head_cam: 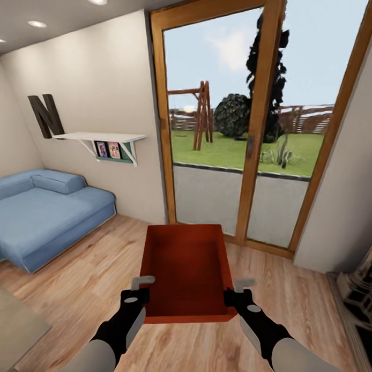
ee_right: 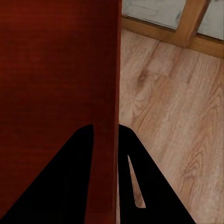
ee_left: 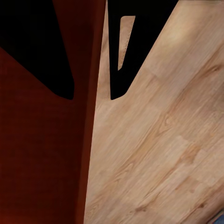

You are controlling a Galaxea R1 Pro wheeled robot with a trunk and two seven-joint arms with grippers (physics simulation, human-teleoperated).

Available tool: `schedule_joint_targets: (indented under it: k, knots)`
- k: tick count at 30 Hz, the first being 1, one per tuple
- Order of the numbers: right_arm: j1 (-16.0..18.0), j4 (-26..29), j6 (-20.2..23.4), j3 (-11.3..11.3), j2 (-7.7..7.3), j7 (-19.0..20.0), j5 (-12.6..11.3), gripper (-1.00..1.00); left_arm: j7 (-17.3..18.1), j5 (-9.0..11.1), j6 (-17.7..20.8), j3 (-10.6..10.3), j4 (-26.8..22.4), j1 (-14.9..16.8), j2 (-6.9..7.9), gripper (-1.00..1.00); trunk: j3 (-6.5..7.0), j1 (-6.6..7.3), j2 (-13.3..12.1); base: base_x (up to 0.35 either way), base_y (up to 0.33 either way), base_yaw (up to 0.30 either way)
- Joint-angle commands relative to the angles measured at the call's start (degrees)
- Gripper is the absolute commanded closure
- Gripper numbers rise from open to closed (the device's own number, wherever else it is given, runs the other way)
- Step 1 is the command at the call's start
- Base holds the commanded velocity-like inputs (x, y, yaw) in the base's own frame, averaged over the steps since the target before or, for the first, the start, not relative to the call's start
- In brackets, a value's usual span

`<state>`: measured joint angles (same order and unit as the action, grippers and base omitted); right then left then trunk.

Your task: Move the two storage containers from the living room to the garage. In the garage, place one container on the floor and stack the other container on top of it (either order is fine).

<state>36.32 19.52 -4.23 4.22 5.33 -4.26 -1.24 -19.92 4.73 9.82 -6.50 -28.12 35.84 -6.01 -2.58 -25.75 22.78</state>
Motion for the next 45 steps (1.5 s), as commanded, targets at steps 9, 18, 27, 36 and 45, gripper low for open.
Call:
schedule_joint_targets:
  k: [9,18,27,36,45]
  knots:
    - [0.1,0.0,-0.2,-0.7,-0.05,-0.5,-0.1,1.00,-0.6,-0.5,0.5,0.0,-0.2,0.1,0.12,1.00,0.37,-0.04,0.1,0.000,0.000,0.269]
    - [0.1,-0.1,-0.2,-0.6,-0.06,-0.5,-0.1,1.00,-0.7,-0.4,0.4,0.2,-0.2,0.1,0.12,1.00,0.87,-0.04,0.1,0.000,0.000,0.269]
    - [0.1,-0.1,-0.2,-0.7,-0.06,-0.5,-0.1,1.00,-1.0,-0.2,0.4,0.2,-0.3,0.0,0.08,1.00,1.37,-0.04,0.1,0.000,0.000,0.269]
    - [0.1,0.0,-0.3,-0.6,-0.14,-0.5,-0.1,1.00,-1.1,-0.2,0.4,0.1,-0.5,0.1,0.09,1.00,1.86,-0.04,0.1,0.000,0.000,0.269]
    - [0.1,0.0,-0.3,-0.6,-0.16,-0.5,-0.1,1.00,-1.0,-0.1,0.3,0.2,-0.3,0.1,0.20,1.00,2.36,-0.04,0.1,0.000,0.000,0.269]
